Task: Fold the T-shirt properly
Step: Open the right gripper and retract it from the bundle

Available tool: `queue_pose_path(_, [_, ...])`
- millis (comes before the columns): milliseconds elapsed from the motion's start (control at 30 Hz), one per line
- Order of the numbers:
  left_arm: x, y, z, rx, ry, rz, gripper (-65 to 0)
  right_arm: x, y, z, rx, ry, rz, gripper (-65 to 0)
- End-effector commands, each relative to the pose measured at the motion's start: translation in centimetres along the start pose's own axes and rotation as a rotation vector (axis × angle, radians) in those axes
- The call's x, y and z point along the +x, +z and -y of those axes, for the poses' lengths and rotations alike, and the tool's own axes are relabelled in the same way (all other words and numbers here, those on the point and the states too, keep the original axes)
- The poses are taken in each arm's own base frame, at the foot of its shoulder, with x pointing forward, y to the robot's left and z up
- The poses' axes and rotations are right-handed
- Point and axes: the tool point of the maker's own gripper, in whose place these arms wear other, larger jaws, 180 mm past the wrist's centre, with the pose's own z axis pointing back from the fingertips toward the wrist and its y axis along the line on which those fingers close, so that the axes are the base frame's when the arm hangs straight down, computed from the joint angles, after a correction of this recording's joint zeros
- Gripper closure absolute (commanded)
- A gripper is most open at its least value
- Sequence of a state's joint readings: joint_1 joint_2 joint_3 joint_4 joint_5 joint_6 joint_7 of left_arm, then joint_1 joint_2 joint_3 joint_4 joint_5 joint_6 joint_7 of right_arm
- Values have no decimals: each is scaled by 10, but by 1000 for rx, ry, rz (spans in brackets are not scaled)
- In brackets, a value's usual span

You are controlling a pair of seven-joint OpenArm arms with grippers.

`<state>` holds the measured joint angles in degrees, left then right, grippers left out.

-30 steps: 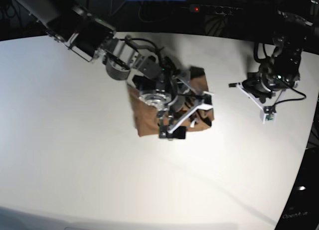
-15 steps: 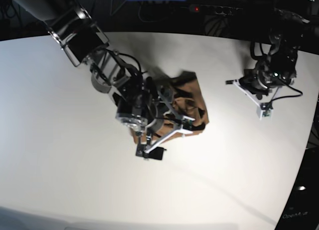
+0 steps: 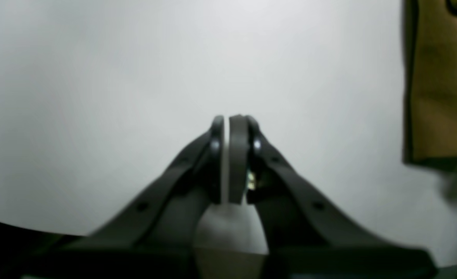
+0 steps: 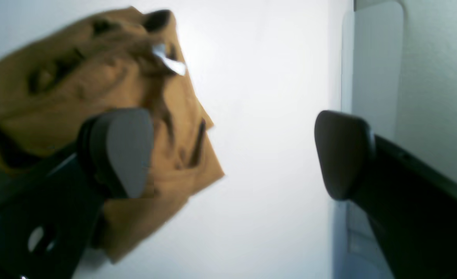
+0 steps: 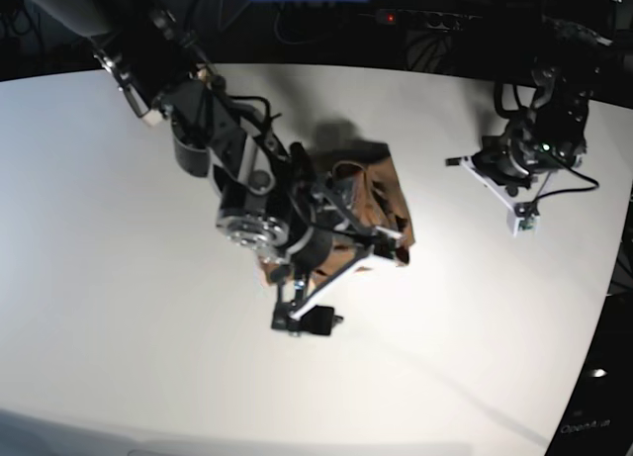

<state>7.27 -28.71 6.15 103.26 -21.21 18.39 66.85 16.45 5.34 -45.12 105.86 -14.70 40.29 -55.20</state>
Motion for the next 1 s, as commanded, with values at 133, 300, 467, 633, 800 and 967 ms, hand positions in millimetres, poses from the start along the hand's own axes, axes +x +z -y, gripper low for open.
queue_pose_path(133, [2,5,-4,7,-5,24,-23,-19,2,15,-35,31,-32,-386])
queue_pose_path(300, [-2,4,16,-39,11,21,-23,-63,-18,20,-5,-43,-94,-45])
queue_pose_path(467, [-18,7,32,-79,22,1,-23,-108,-32,16,31,-118,-158,-6])
queue_pose_path(633, [-23,9,41,-103,5,-11,-23,-138,-39,15,43,-213,-182,-4])
queue_pose_path(800, [-41,8,65,-147,-65,-53,-23,-148,-45,4,74,-233,-198,-3])
queue_pose_path(967, [-58,9,89,-197,-135,-90,-23,-154,-51,-15,119,-252,-192,-3])
